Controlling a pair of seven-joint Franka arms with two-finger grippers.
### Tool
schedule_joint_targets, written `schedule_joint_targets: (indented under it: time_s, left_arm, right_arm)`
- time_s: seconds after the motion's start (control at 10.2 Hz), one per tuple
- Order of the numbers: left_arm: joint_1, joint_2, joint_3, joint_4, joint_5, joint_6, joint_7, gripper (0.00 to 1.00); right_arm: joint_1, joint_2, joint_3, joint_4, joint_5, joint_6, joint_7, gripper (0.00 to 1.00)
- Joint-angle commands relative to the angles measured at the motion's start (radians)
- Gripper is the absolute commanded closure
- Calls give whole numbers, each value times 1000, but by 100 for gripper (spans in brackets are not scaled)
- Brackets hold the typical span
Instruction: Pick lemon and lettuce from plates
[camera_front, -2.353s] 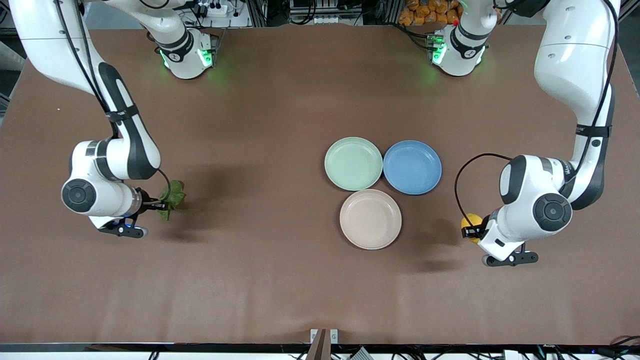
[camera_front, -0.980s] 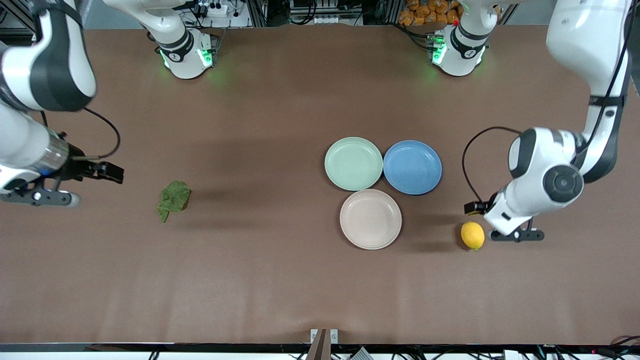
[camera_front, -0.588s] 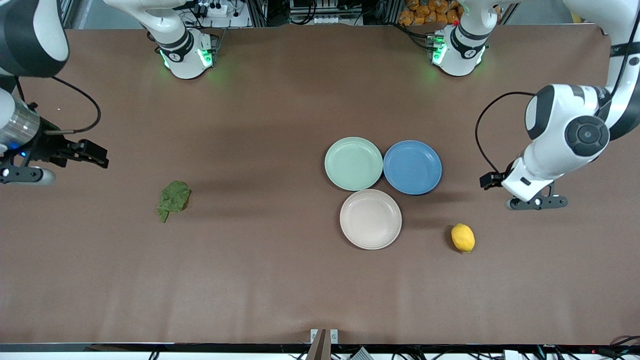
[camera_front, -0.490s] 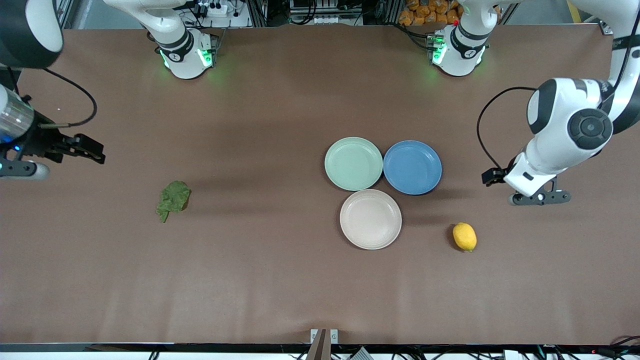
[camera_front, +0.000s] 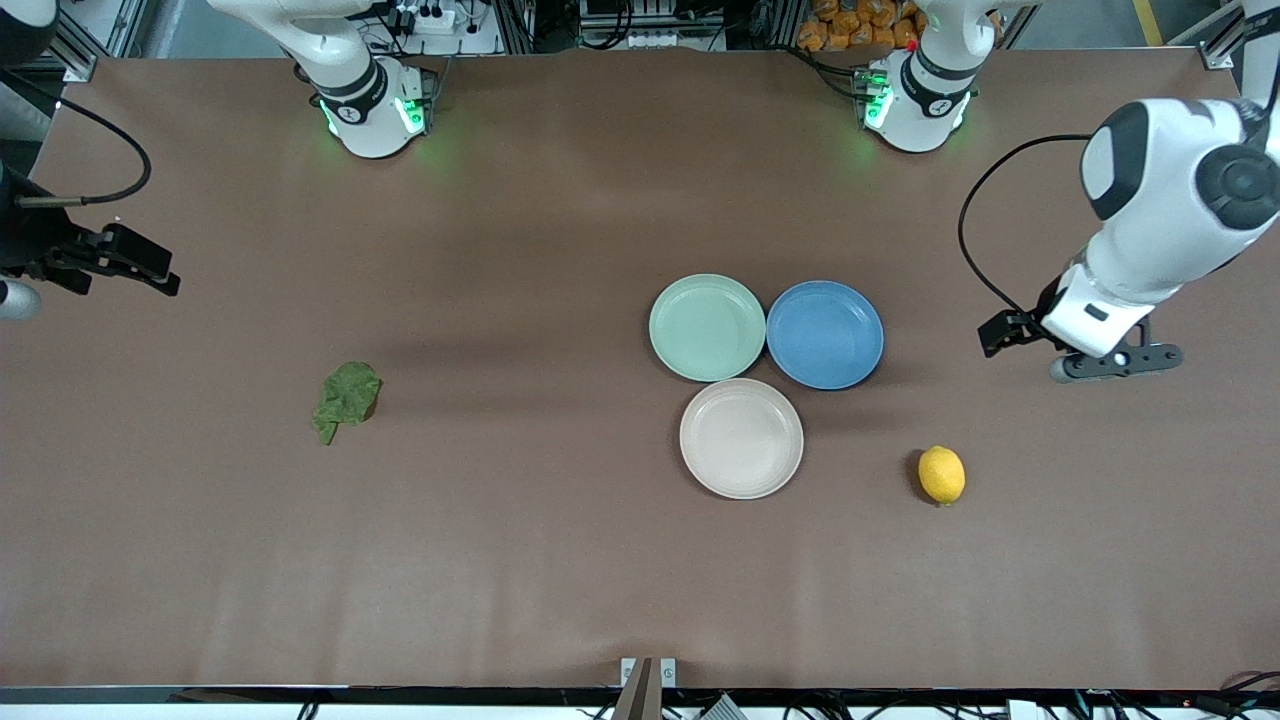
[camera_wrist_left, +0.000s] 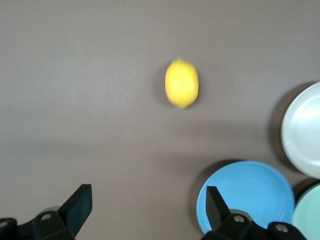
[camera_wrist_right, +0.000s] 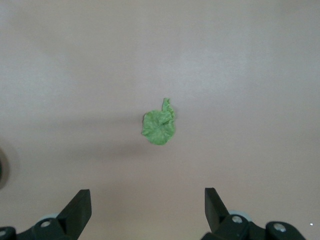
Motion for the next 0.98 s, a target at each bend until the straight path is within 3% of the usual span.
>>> schedule_joint_targets:
  time_s: [0.0, 0.39, 0.69, 0.88]
  left_arm:
    - [0, -7, -31, 123, -62, -35, -3, 0]
    - [2, -12, -62, 315, -51, -334, 76, 0]
    - [9, -6, -51, 400, -61, -394, 86, 0]
    - [6, -6, -53, 407, -41, -394, 84, 0]
  right_arm:
    - [-22, -32, 13, 20, 39, -17, -26, 0]
    - [-21, -40, 6, 0, 36, -11, -28, 0]
    - [-15, -40, -14, -6, 38, -8, -31, 0]
    - [-15, -49, -25, -26, 38, -1, -51, 0]
